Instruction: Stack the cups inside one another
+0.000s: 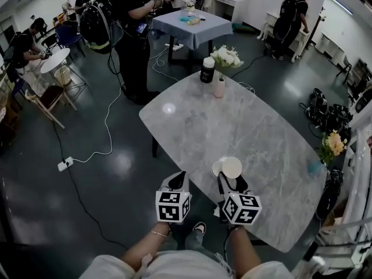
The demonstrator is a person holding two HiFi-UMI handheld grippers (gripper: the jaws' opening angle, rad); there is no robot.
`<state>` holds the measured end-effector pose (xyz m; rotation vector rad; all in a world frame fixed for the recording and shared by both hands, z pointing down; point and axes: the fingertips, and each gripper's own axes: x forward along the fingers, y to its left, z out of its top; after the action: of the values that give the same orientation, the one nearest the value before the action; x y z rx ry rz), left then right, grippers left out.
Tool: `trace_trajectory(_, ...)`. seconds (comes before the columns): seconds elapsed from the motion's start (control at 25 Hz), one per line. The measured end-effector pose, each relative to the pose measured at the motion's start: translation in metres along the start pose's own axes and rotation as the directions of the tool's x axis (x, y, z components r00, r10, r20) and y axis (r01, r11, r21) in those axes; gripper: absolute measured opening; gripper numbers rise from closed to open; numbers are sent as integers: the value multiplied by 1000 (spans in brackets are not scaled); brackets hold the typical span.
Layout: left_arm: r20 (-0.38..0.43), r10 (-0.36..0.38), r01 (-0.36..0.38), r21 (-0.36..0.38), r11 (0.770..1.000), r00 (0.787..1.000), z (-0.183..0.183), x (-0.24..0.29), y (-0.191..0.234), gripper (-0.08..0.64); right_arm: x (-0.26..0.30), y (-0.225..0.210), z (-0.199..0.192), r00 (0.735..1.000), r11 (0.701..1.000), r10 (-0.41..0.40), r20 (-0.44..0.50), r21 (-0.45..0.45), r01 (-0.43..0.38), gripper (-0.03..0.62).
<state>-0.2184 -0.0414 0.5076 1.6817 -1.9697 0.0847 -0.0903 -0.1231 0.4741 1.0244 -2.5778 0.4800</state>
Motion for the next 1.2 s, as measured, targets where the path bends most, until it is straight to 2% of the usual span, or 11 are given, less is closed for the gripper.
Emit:
trace_trajectory(0.6,-72,20,-20,-1,1000,997,-22,22,11,-5,35,-7,-28,997,1000,13,-77,12,-12,232)
trace_trajectory(1.2,-110,36,-38,-11,999,993,-37,35,12,-5,50,-7,-48,991,999,54,-120,3,-54,232)
